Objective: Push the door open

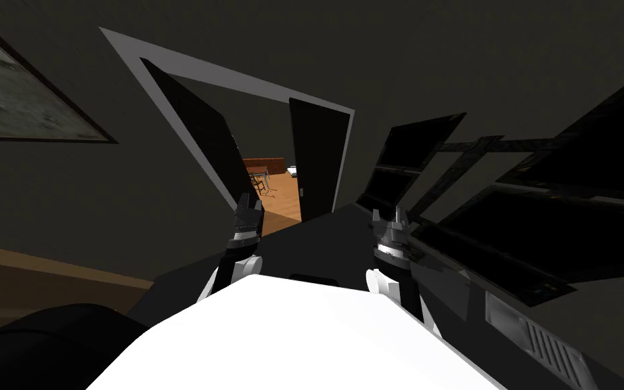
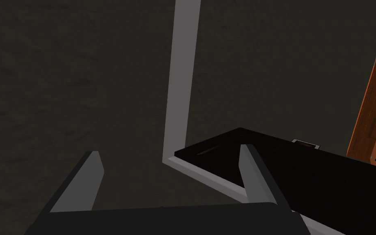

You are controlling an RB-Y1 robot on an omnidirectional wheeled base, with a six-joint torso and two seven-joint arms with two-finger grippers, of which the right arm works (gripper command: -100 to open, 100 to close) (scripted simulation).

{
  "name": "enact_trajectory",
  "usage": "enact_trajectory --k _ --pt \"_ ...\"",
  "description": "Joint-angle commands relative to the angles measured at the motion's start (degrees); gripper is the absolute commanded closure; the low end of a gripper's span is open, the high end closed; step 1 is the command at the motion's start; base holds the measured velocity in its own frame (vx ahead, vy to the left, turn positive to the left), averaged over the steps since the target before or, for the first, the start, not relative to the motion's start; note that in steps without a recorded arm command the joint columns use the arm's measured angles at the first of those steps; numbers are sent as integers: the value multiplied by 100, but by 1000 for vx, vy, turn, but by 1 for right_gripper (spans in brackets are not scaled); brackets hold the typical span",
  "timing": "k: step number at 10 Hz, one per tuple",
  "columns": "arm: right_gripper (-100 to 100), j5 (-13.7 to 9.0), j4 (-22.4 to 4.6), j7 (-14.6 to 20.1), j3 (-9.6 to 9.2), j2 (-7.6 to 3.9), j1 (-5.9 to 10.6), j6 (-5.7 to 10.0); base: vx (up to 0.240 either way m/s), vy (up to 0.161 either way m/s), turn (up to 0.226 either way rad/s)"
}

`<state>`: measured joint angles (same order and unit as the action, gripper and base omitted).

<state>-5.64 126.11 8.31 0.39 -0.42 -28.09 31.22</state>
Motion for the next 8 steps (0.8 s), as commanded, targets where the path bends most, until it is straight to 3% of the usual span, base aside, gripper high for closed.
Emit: enact_trajectory --k 1,8 --pt "-100 18 -179 -9 -86 -46 69 26 119 12 -30" --pt "-100 109 -1072 -55 -517 -214 412 156 165 36 -26"
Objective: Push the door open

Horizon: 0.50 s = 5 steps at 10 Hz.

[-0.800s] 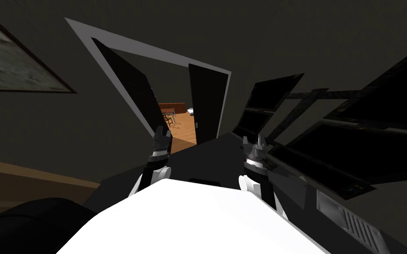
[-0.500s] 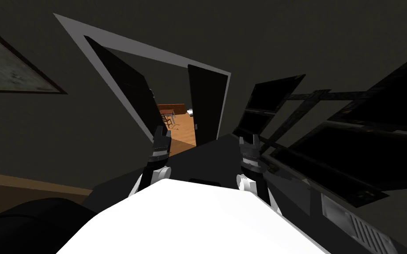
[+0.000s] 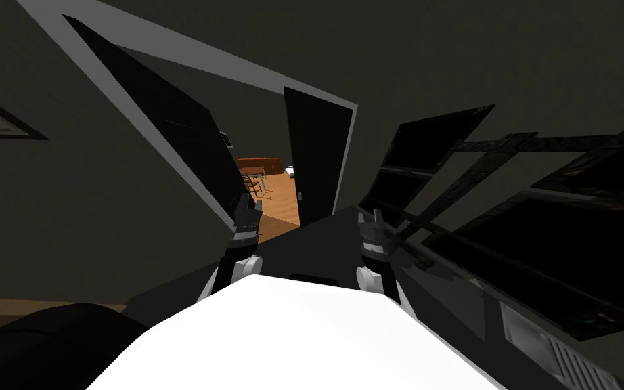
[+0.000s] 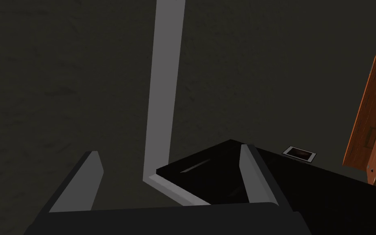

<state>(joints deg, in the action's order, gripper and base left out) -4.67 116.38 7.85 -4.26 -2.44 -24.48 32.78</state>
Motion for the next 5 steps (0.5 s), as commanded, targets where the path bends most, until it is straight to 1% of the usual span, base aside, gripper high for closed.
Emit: enact_trajectory --k 1,2,5 --pt "-100 23 -198 -14 -100 -27 89 14 138 35 -35" --pt "-100 43 -401 -24 -198 -56 167 44 149 33 -43" --pt "-100 79 -748 -42 -365 -95 300 95 121 44 -27"
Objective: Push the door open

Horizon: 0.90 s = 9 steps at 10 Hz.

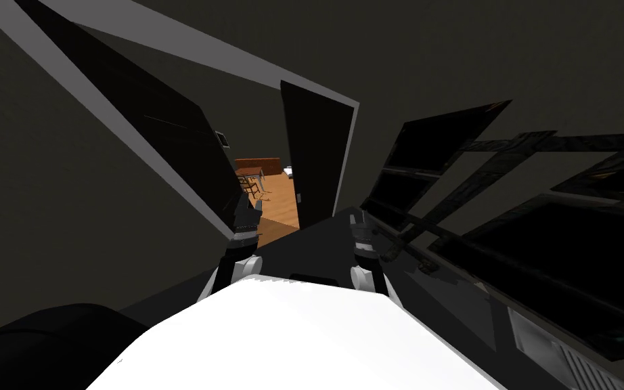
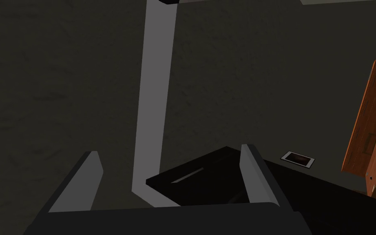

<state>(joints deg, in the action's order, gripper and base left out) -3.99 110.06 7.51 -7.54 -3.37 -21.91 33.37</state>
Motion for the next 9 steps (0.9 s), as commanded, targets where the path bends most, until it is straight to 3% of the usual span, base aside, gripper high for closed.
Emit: enact_trajectory --k 1,9 --pt "-100 22 -232 -13 -94 -15 88 53 97 38 -24" --pt "-100 127 -1260 -66 -590 -92 483 203 95 40 -28"
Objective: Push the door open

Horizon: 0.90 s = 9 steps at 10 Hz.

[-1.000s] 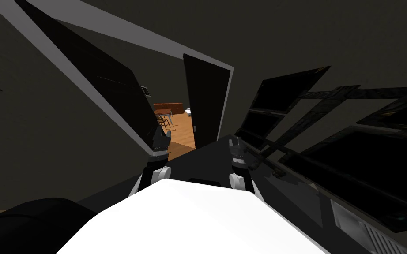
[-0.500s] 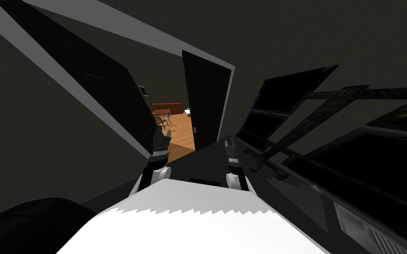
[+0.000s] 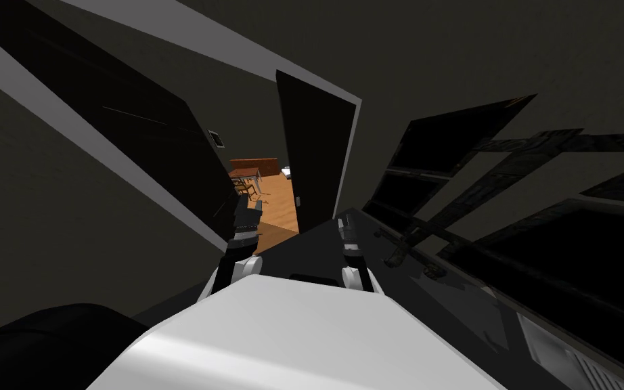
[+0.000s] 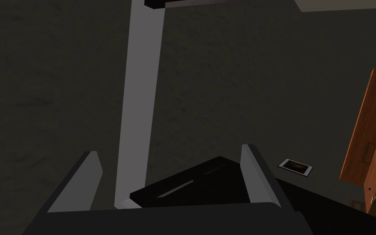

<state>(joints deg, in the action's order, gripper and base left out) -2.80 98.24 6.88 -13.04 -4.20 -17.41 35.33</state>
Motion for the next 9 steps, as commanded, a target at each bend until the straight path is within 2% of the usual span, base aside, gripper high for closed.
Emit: enact_trajectory --k 1,9 --pt "-100 21 -215 -10 -105 -15 85 27 89 50 -29" --pt "-100 135 -1327 -67 -642 -42 513 189 98 43 -30"
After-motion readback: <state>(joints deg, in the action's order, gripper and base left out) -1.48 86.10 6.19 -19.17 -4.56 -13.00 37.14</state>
